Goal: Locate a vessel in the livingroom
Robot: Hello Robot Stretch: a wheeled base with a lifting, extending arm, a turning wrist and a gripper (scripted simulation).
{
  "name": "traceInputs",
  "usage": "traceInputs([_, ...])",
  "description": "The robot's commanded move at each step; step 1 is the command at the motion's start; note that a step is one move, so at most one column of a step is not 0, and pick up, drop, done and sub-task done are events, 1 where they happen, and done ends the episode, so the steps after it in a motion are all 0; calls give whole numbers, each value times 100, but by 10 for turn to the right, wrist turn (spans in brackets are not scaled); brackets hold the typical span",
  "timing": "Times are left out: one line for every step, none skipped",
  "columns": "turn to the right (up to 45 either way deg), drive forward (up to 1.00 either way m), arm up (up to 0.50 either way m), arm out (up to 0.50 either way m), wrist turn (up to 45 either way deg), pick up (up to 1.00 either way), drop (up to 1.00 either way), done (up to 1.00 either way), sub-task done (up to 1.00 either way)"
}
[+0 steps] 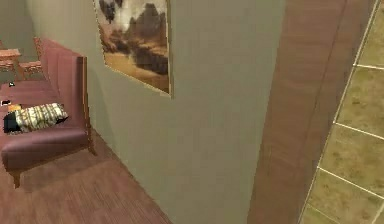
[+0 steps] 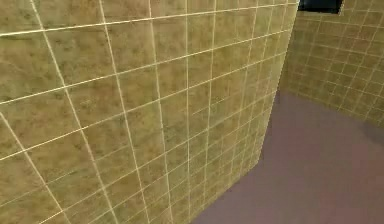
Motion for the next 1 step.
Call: traceInputs([-360, 0, 0, 0, 0, 0, 0, 0, 0])
